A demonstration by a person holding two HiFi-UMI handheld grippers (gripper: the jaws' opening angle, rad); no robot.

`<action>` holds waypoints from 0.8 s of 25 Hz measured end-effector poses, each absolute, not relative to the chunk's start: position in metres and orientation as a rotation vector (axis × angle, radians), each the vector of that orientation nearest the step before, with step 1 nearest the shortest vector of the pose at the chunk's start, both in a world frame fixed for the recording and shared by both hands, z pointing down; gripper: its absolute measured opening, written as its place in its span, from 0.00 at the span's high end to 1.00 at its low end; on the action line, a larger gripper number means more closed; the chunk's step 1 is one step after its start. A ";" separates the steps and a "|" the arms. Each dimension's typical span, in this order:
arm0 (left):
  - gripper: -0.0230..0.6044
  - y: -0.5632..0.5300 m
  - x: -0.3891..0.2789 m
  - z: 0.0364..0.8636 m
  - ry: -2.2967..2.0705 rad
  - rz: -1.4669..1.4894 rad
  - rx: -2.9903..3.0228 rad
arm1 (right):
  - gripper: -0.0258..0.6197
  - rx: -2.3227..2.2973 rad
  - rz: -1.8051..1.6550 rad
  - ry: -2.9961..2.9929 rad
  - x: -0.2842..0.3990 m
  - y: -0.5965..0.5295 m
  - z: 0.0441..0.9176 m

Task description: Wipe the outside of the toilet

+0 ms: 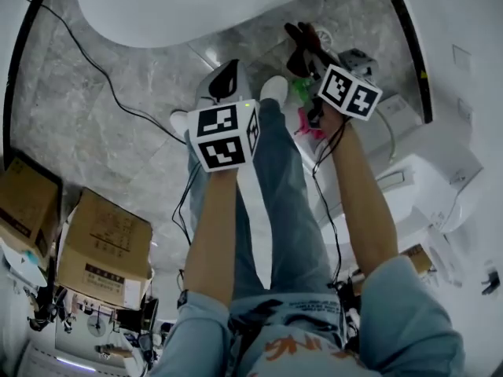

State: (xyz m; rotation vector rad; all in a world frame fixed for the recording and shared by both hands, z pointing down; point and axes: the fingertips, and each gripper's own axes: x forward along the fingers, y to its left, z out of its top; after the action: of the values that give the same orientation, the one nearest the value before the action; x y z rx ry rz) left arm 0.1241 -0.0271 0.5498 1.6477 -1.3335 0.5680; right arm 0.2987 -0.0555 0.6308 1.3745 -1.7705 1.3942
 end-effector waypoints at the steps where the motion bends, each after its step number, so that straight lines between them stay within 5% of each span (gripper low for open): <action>1: 0.97 -0.027 0.116 0.540 -1.355 0.567 1.649 | 0.85 1.376 1.385 -1.786 0.297 -0.051 0.620; 20: 0.97 -0.007 -0.003 0.274 -1.611 0.373 1.775 | 0.85 1.393 1.083 -2.269 0.185 -0.028 0.314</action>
State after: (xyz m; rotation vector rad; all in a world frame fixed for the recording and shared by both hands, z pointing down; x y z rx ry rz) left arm -0.0032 -0.0069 0.2742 1.7753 -1.6113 0.3729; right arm 0.1851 -0.0282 0.3138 1.3928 -2.2691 1.0834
